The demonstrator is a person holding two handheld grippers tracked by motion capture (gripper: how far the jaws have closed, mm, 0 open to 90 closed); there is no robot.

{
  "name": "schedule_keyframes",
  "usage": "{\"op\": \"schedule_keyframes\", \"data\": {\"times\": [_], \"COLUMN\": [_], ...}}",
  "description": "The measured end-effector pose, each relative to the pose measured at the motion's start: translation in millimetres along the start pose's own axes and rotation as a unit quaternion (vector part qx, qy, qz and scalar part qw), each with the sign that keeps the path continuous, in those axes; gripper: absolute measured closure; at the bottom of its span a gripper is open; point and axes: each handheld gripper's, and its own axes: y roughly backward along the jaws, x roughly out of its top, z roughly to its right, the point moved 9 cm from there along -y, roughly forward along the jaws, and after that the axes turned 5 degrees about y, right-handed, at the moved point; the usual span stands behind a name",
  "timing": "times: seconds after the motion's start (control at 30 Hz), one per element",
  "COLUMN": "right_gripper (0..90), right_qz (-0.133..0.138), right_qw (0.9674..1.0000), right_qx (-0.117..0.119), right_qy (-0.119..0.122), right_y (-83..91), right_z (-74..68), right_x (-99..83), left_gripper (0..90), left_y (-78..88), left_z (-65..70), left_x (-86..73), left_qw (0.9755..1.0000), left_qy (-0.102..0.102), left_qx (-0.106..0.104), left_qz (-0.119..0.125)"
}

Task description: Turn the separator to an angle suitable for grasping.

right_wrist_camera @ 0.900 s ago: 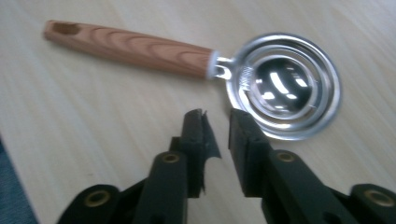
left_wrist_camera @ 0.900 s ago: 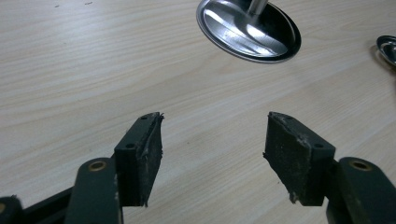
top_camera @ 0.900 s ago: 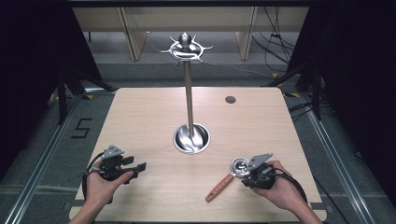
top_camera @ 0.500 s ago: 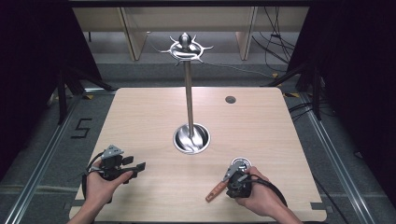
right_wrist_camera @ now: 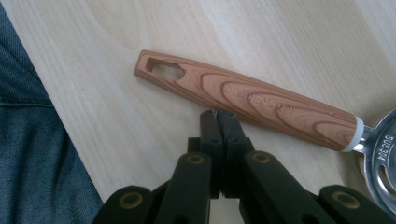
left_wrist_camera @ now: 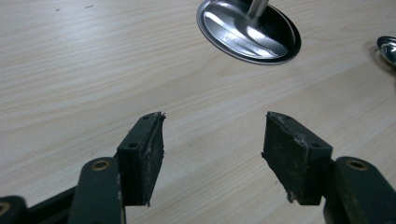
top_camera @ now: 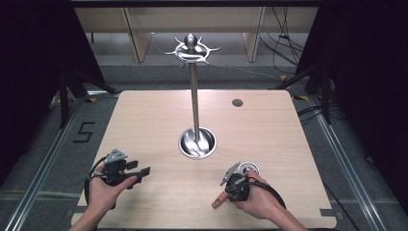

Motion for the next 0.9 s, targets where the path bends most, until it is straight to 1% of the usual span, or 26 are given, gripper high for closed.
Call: {"op": "schedule_keyframes", "data": {"times": [0.03, 0.07, 0.1, 0.13, 0.17, 0.23, 0.27, 0.3, 0.37, 0.43, 0.53, 0.57, 0.6, 0.67, 0.7, 0.73, 0.77, 0.8, 0.87, 0.9], "right_gripper": [90.0, 90.0, 90.0, 90.0, 90.0, 90.0, 90.0, 90.0, 90.0, 90.0, 90.0, 90.0, 90.0, 90.0, 90.0, 90.0, 90.0, 90.0, 90.0, 90.0], "right_qz": [-0.002, -0.008, -0.010, -0.012, -0.010, -0.010, -0.010, -0.012, -0.011, -0.013, -0.013, -0.011, -0.011, -0.010, -0.005, -0.005, -0.001, 0.000, 0.006, 0.007], "right_qw": [1.0000, 1.0000, 0.9999, 0.9999, 0.9999, 0.9999, 0.9999, 0.9999, 0.9999, 0.9999, 0.9999, 0.9998, 0.9998, 0.9995, 0.9994, 0.9994, 0.9992, 0.9989, 0.9987, 0.9986], "right_qx": [0.001, 0.004, 0.004, 0.002, 0.002, 0.002, -0.001, -0.002, 0.000, -0.001, -0.005, -0.006, -0.006, -0.009, -0.011, -0.011, -0.012, -0.012, -0.015, -0.016], "right_qy": [-0.003, 0.001, 0.003, 0.001, 0.002, 0.005, -0.003, -0.004, -0.003, -0.006, -0.004, -0.014, -0.014, -0.028, -0.033, -0.033, -0.039, -0.045, -0.048, -0.050], "right_y": [-0.7, -1.8, -1.9, -2.5, -2.6, -3.7, -4.2, -5.1, -5.8, -7.4, -11.2, -13.8, -13.8, -16.0, -18.0, -18.0, -18.9, -19.1, -20.6, -21.0], "right_z": [0.5, 2.7, 3.4, 4.3, 4.6, 7.3, 8.1, 9.3, 10.2, 11.3, 14.1, 15.5, 15.5, 18.6, 22.7, 22.7, 25.1, 26.9, 32.8, 34.9], "right_x": [0.7, 1.2, 2.1, 3.3, 4.5, 8.1, 9.6, 10.7, 12.3, 14.9, 20.3, 24.9, 24.9, 28.6, 33.2, 33.2, 35.9, 38.0, 41.9, 43.0], "left_gripper": [37.5, 37.5, 37.5, 37.5, 37.5, 37.5, 37.5, 37.5, 37.5, 37.6, 37.6, 37.6, 37.7, 37.6, 37.7, 37.7, 37.7, 37.7, 37.7, 37.7], "left_y": [-0.4, -1.2, -0.2, -0.6, 0.5, 0.7, 0.7, 0.3, -0.1, 0.3, 0.3, 0.4, 0.4, 1.3, 1.0, 1.0, 0.7, 0.3, 0.1, 0.9], "left_z": [-0.2, 0.8, 0.4, 0.5, -0.4, -0.4, -0.4, 0.4, 1.1, 0.7, 0.0, -1.0, -1.0, -1.7, -1.0, -1.0, -1.2, -0.2, 0.2, -0.9], "left_x": [0.0, 1.3, 1.3, 2.0, 0.6, 0.3, 0.3, 1.4, 2.3, 2.0, 1.4, 1.2, 1.2, 1.2, 1.1, 1.1, 1.4, 2.1, 2.2, 1.4], "left_qw": [1.0000, 0.9999, 1.0000, 0.9999, 1.0000, 1.0000, 1.0000, 1.0000, 0.9999, 0.9999, 1.0000, 1.0000, 1.0000, 1.0000, 1.0000, 1.0000, 1.0000, 0.9999, 0.9999, 1.0000], "left_qy": [0.003, 0.008, 0.007, 0.008, 0.001, 0.001, 0.001, 0.006, 0.008, 0.008, 0.005, 0.002, 0.002, 0.000, 0.002, 0.002, -0.001, 0.005, 0.005, -0.002], "left_qx": [0.002, -0.001, 0.002, 0.002, 0.003, 0.003, 0.003, 0.001, -0.001, 0.003, 0.003, 0.002, 0.002, 0.004, 0.004, 0.004, 0.005, 0.005, 0.003, 0.004], "left_qz": [0.002, 0.008, 0.005, 0.010, 0.003, 0.003, 0.003, 0.008, 0.012, 0.010, 0.007, 0.005, 0.005, 0.005, 0.005, 0.005, 0.006, 0.010, 0.011, 0.005]}}
